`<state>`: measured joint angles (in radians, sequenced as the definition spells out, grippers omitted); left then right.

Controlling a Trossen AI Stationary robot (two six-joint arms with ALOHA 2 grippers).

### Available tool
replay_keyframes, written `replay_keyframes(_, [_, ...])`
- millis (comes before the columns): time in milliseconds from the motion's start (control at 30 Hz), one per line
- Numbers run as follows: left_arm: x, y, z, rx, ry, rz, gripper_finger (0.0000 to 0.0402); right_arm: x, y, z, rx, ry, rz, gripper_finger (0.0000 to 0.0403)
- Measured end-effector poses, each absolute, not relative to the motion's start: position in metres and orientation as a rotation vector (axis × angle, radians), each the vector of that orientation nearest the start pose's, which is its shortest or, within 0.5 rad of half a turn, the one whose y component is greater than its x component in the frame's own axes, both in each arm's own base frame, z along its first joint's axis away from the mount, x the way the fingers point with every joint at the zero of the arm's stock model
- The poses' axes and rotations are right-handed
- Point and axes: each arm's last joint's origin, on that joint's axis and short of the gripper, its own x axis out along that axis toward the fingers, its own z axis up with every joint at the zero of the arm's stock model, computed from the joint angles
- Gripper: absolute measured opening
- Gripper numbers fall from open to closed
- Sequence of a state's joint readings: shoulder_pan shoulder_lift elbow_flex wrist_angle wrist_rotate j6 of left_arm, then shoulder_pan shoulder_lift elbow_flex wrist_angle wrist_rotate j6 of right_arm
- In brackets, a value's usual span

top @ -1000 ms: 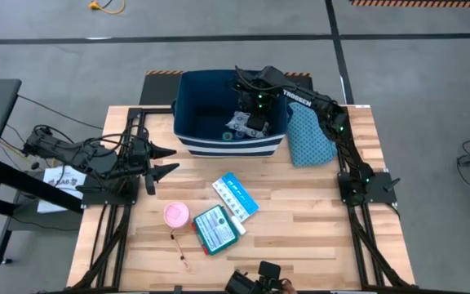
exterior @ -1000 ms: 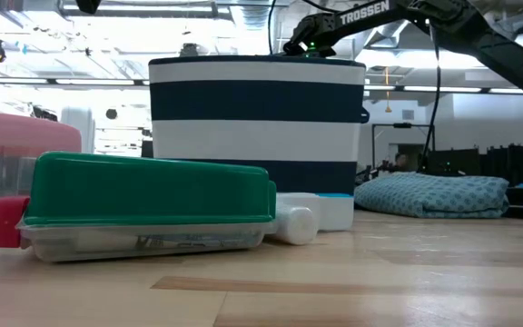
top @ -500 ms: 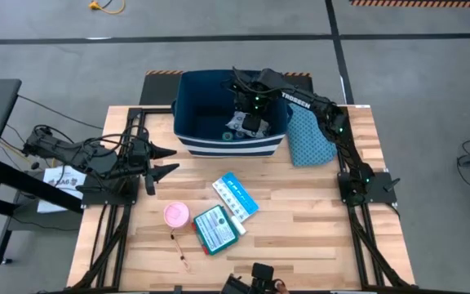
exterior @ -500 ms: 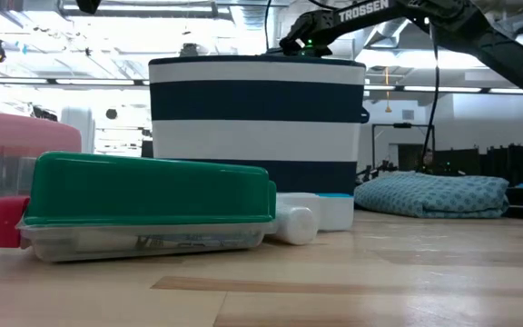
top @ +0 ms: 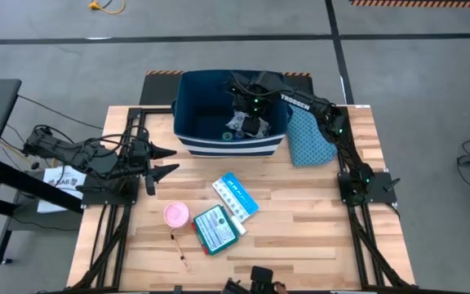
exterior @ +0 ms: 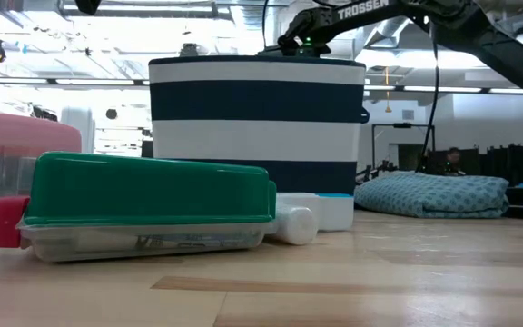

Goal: Pick & place medical supplies in basket/bin
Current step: Put the white gauze into the bin

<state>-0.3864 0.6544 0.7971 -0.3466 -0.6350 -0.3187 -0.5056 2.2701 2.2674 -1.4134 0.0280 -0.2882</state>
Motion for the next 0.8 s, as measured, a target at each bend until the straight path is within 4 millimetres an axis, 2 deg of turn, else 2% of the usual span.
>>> replay_keyframes(300, [0.13,-0.035,0.34,-0.217,0.141,0.264,0.021,0.391,-0.218,0.293,0.107,1.382,-0.276,0.0207])
replay_keyframes(533, [0.13,-0.035,0.34,-0.218,0.146,0.247,0.021,0.38,-0.211,0.317,0.079,1.342,-0.311,0.0207])
replay_keyframes(800, [0.13,-0.035,0.339,-0.215,0.151,0.247,0.021,0.357,-0.191,0.367,0.088,1.211,-0.39,0.0207])
